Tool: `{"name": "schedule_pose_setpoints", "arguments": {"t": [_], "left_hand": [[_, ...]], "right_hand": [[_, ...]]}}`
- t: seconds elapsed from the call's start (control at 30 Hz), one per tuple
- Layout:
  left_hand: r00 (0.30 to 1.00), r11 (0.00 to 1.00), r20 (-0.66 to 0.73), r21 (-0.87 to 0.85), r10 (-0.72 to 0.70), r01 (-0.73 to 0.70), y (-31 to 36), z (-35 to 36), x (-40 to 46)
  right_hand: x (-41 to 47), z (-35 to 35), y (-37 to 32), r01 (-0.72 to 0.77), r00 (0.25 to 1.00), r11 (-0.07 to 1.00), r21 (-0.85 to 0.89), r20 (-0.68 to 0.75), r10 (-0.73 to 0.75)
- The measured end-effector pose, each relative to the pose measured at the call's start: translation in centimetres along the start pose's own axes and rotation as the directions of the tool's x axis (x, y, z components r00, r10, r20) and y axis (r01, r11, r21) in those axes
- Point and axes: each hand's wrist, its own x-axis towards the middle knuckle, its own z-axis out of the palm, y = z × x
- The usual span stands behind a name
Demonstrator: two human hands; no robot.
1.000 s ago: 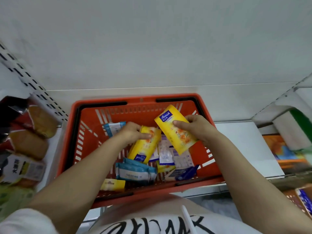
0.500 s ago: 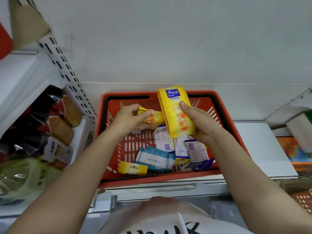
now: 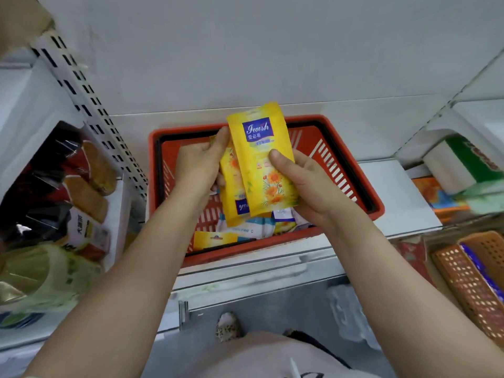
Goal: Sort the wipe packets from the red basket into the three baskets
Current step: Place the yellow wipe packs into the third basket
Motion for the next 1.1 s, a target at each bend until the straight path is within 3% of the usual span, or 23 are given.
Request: {"name": "schedule_pose_setpoints", "arguments": {"t": [0.1, 0.27, 0.33, 0.53, 0.77, 0.93, 1.1], "left_hand": [[0.999, 0.998, 0.042, -0.058, 0.028, -0.026, 1.5, 1.6, -1.9], [0.916, 0.985, 0.402, -0.156, 0.0, 0.068, 1.8, 6.4, -6.4], [0.88, 0.972, 0.474, -0.194, -0.023, 0.13, 1.3, 9.5, -9.0], [0.84, 0.97, 0.542, -0.192, -0.022, 0.149, -1.1, 20.2, -17.9], [0.781, 0.991, 0.621, -0.045, -0.07, 0.124, -4.6, 33.5, -30.7], [0.721, 0.996, 0.689, 0.013, -0.076, 0.093, -5.0, 41.6, -37.5], [0.697, 0.997, 0.714, 0.077, -0.069, 0.02, -4.9, 49.3, -38.4]], "right_hand": [[-1.9, -0.6, -0.7, 0.061, 0.996, 0.997, 0.055, -0.063, -0.058], [-6.3, -4.7, -1.4, 0.179, 0.943, 0.969, 0.17, -0.309, -0.12], [-9.1, -7.8, -1.2, 0.218, 0.908, 0.956, 0.197, -0.401, -0.125], [-22.6, -21.3, 0.6, 0.321, 0.75, 0.935, 0.15, -0.643, -0.155], [-40.5, -35.4, 4.9, 0.258, 0.59, 0.961, 0.104, -0.804, -0.071], [-46.6, -42.6, 6.5, 0.24, 0.521, 0.961, 0.137, -0.853, -0.008], [-48.1, -49.3, 6.6, 0.239, 0.495, 0.956, 0.17, -0.868, 0.031]]}}
